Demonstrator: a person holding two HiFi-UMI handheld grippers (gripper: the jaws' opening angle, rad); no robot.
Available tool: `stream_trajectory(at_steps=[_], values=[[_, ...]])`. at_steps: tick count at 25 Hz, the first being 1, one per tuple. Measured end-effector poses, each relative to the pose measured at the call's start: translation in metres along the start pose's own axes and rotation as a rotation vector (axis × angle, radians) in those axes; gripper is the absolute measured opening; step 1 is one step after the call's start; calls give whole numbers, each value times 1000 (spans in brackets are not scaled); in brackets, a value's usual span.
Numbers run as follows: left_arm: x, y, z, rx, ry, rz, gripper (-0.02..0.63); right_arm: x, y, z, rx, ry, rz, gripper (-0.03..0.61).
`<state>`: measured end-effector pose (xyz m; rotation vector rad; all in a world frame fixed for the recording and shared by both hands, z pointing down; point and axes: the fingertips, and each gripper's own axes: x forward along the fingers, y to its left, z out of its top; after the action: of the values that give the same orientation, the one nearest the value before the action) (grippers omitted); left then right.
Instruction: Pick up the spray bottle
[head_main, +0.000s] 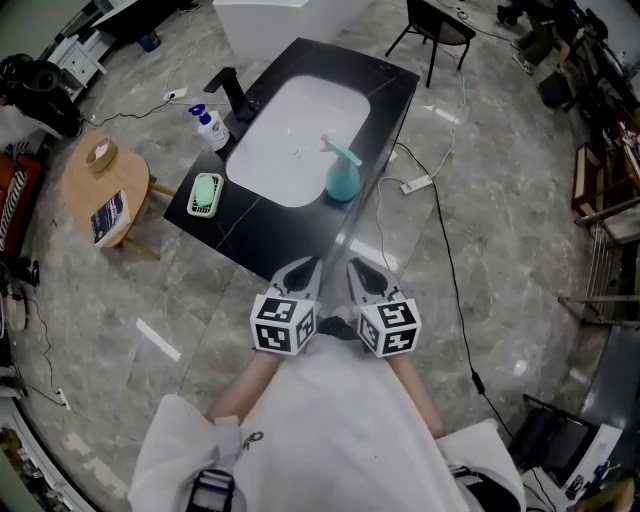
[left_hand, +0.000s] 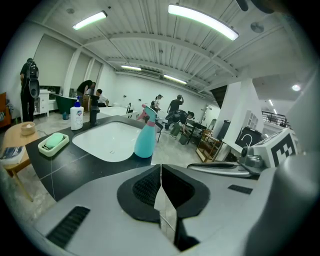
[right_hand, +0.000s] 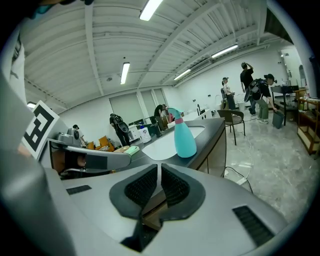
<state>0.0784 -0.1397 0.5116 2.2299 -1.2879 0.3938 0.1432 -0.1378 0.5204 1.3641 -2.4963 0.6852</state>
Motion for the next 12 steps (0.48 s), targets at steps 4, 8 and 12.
stream_trajectory(at_steps=[4,8,12], values=[[7,-5,7,34,-9,-29,28,2,-4,7,-3,-18,-18,29],[16,-4,16,55,-18,-53,28,9,-11,21,-10,-42,-43,29],[23,7,25,51,-25,-63,28,20,-19,37,-21,-62,-78,29]])
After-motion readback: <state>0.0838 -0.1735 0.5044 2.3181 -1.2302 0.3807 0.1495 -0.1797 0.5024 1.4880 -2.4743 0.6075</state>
